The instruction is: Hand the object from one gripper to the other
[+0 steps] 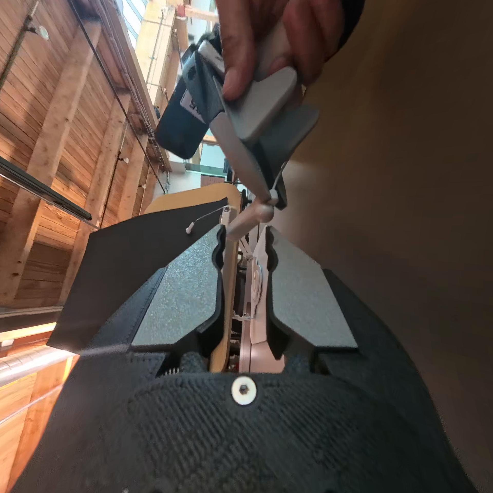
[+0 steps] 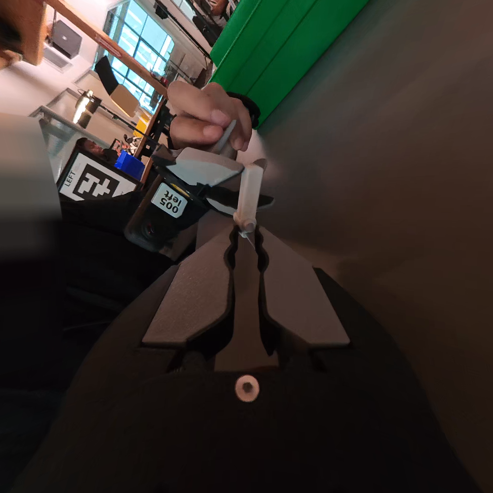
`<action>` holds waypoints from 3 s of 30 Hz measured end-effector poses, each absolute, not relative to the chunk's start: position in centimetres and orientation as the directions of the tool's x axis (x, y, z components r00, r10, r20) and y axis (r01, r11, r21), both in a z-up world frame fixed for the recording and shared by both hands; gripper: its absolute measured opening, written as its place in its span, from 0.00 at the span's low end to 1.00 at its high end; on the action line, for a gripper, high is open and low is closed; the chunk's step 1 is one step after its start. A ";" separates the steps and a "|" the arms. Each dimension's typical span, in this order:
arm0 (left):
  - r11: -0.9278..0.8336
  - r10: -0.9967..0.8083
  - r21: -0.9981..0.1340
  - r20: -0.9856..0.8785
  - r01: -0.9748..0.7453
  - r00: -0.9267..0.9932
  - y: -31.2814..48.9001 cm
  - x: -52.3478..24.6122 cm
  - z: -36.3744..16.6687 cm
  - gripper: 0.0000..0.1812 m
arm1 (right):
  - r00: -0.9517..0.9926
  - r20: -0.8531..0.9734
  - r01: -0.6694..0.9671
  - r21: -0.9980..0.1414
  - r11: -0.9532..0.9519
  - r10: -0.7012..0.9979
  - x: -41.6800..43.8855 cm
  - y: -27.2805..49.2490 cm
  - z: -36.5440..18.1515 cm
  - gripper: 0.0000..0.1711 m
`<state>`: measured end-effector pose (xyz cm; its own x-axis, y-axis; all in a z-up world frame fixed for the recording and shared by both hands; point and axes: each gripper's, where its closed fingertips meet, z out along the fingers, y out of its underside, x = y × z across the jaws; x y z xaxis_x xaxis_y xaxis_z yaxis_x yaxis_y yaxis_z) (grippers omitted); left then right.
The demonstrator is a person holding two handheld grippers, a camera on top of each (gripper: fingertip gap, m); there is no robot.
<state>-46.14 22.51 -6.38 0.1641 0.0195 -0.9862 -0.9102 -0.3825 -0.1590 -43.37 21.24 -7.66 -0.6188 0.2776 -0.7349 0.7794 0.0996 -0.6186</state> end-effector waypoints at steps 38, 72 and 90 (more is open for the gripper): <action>-0.269 0.158 -0.848 -0.507 -0.457 0.847 22.0 -47.9 -4.9 0.08 | -0.771 -0.040 0.153 -0.980 0.124 0.635 -47.2 24.5 -1.2 0.06; -0.108 0.118 -0.969 -0.233 -0.221 0.965 21.5 -47.6 -2.4 0.06 | -0.825 -0.309 0.274 -0.951 -0.144 0.473 -46.8 24.7 0.5 0.21; -0.137 -0.112 -0.983 0.135 0.119 0.985 22.7 -44.6 -4.4 0.06 | -0.864 -0.114 0.189 -0.976 0.107 0.491 -45.8 21.3 -2.3 0.13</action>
<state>-44.56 22.74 -4.38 0.9846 -0.1116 0.1349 0.1192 -0.1375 -0.9833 -45.79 21.32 -2.28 -0.8637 0.4910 -0.1138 0.1893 0.1067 -0.9761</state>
